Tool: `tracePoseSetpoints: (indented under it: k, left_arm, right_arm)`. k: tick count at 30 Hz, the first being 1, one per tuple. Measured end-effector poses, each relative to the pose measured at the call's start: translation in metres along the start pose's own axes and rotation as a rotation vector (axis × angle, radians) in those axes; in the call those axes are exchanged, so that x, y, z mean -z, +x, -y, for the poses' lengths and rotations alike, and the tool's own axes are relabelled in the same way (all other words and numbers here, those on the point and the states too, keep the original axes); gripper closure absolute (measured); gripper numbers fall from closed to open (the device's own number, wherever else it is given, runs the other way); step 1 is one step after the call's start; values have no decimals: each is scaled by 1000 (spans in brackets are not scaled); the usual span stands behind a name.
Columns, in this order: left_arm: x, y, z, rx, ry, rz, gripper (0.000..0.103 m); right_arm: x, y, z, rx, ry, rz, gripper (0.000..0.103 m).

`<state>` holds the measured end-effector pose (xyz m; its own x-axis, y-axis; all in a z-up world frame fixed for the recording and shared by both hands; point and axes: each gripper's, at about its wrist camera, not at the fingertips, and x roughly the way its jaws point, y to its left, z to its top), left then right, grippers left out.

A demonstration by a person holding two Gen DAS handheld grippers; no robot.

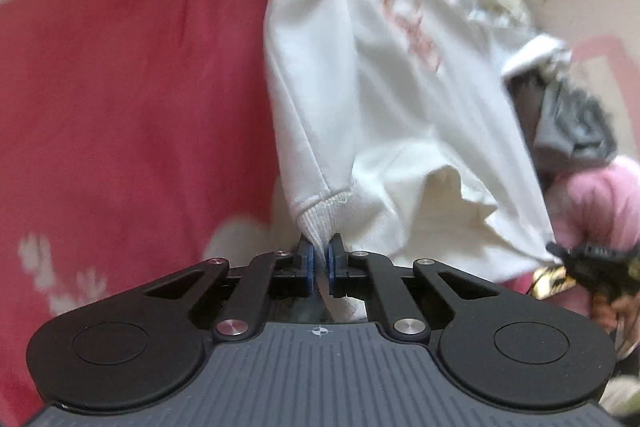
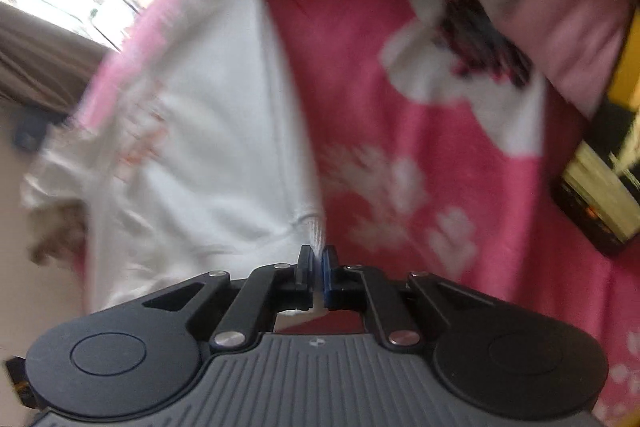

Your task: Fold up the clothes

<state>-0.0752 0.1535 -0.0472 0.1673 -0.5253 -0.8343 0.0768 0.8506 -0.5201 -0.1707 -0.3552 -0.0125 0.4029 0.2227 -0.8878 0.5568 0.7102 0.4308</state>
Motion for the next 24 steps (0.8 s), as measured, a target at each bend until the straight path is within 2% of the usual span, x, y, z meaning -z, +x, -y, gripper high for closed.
tracePoseSetpoints:
  k: [3,4,5,7,9,11,13,15,17,19,22,24]
  left_arm:
    - [14,21,-2,-78,63,-55,98]
    - [17,26,-4,-80,77,-70,98]
    - [17,28,-4,-80,96,-76,95]
    - [17,27,-3,-101,139,-84,90]
    - [17,20,-4,-134,180,-74,80]
    - [17,10,-2,-174,235,-48,74]
    - [17,-4,2,-215,308,10,73]
    - [18,-18,16,-253,406,89,71]
    - [18,-23,30,-235,483,130,68]
    - [20,-21,43,-167,547,139,63]
    - [28,1,63,-77,648,98,54]
    - [35,23,78,-73,733,75,51]
  right_arm:
    - [5,12,9,108,-22,-23,103]
    - [7,11,11,161,-38,-14,103]
    - [8,7,9,212,-66,5,101]
    - [13,-7,-1,259,-148,67,99]
    - [20,-24,-20,210,-261,142,95]
    - [28,-32,-48,183,-420,211,87]
    - [39,-32,-82,155,-624,276,79]
    - [49,-20,-117,122,-812,296,75]
    - [60,-5,-143,62,-962,268,75]
    - [73,13,-166,-3,-1100,224,74]
    - [96,40,-186,-65,-1248,118,72]
    - [109,52,-194,-72,-1313,70,70]
